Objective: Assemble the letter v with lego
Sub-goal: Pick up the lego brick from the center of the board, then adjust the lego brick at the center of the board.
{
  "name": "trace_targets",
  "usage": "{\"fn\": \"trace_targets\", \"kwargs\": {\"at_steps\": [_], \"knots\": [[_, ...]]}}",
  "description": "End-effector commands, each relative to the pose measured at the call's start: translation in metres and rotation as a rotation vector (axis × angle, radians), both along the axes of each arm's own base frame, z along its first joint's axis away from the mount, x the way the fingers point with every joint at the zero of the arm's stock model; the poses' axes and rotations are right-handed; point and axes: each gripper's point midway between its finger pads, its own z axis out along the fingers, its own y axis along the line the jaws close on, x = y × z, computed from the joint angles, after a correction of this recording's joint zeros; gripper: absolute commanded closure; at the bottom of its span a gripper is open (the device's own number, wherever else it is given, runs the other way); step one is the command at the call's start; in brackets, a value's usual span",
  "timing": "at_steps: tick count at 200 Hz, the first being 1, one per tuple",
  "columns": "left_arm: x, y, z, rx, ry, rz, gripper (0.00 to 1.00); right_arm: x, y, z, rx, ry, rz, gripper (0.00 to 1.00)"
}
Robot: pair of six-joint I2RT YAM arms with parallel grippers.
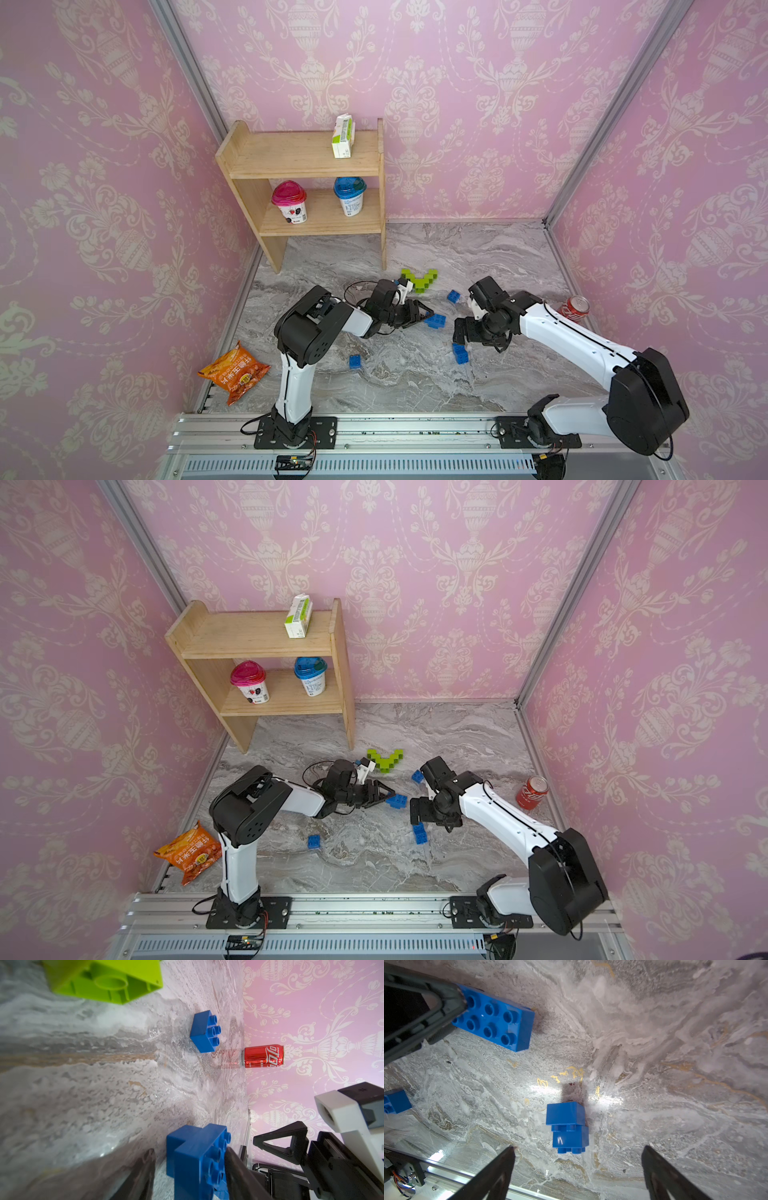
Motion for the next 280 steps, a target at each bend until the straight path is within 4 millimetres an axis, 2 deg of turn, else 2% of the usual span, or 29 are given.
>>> {"fn": "trace_targets", "kwargs": {"at_steps": [1, 31, 50, 62, 79, 104, 142, 163, 181, 191, 212, 250, 280], "knots": [[-0.008, -0.003, -0.006, -0.024, 0.034, -0.017, 0.49, -0.007, -0.002, -0.004, -0.007, 0.015, -0.015, 0.1], [-0.009, -0.004, -0.004, -0.027, 0.036, -0.017, 0.57, -0.017, 0.009, -0.018, -0.057, 0.052, 0.048, 0.17], [-0.009, -0.004, -0.001, -0.026, 0.036, -0.017, 0.59, -0.02, 0.013, -0.025, -0.088, 0.066, 0.075, 0.18], [-0.008, -0.003, -0.002, -0.024, 0.038, -0.015, 0.6, -0.021, 0.014, -0.029, -0.1, 0.072, 0.084, 0.23], [-0.009, -0.004, 0.0, -0.024, 0.037, -0.016, 0.61, -0.023, 0.017, -0.036, -0.101, 0.082, 0.088, 0.25], [-0.009, -0.004, 0.001, -0.024, 0.037, -0.016, 0.63, -0.022, 0.011, -0.041, -0.15, 0.088, 0.083, 0.31], [-0.008, -0.003, 0.003, -0.018, 0.031, -0.017, 0.66, -0.019, 0.011, -0.047, -0.162, 0.087, 0.083, 0.46], [-0.008, 0.0, 0.004, -0.013, 0.028, -0.014, 0.67, -0.019, 0.012, -0.051, -0.165, 0.089, 0.089, 0.48], [-0.008, 0.003, 0.004, -0.011, 0.03, -0.008, 0.68, -0.017, 0.012, -0.054, -0.168, 0.089, 0.088, 0.55], [-0.007, 0.005, 0.003, -0.01, 0.031, -0.002, 0.68, -0.016, 0.013, -0.053, -0.168, 0.087, 0.087, 0.57], [-0.007, 0.01, 0.002, -0.005, 0.031, 0.005, 0.68, -0.017, 0.013, -0.053, -0.165, 0.09, 0.086, 0.66], [-0.006, 0.024, 0.0, 0.002, 0.033, 0.031, 0.68, -0.023, 0.015, -0.039, -0.171, 0.107, 0.092, 0.68], [-0.005, 0.028, 0.005, -0.003, 0.024, 0.037, 0.68, -0.039, 0.017, -0.021, -0.163, 0.199, 0.093, 0.69]]}}
